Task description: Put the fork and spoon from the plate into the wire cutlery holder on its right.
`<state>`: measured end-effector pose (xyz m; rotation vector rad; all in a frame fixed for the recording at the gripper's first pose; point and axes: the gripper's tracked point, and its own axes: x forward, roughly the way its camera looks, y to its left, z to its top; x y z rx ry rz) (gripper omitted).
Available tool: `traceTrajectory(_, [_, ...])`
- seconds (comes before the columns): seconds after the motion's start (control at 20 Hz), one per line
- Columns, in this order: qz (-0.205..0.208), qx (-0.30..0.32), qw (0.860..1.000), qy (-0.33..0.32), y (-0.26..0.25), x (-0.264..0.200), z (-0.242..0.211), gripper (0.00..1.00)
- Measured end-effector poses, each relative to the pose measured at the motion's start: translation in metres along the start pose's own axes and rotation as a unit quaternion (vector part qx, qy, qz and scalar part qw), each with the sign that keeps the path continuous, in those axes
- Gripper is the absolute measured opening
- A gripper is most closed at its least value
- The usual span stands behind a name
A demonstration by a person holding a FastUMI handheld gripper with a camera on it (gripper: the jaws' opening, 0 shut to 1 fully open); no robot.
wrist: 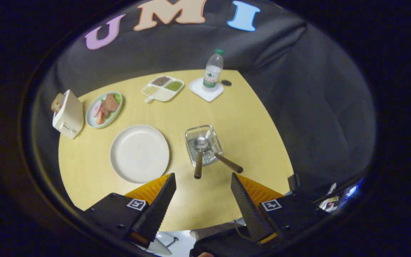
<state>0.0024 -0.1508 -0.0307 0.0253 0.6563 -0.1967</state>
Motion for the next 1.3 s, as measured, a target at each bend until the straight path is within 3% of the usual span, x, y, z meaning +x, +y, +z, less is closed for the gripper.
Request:
traceTrajectory(0.15, [0.066,-0.020,0.989,-0.127,0.023,-0.016,0.024,1.00])
traceTrajectory(0.35, [0.144,-0.027,0.952,-0.270,0.056,-0.047,0.049,1.00])
traceTrajectory(0.55, [0.183,-0.035,0.914,-0.360,0.069,-0.071,0.053,1.00])
traceTrajectory(0.75, [0.224,0.029,0.878,-0.423,0.064,-0.093,0.060,0.99])
traceTrajectory(0.9, [0.227,0.051,0.869,-0.437,0.045,-0.092,0.054,0.98])
traceTrajectory(1.3, [0.222,0.019,0.865,-0.450,0.033,-0.093,0.041,0.98])
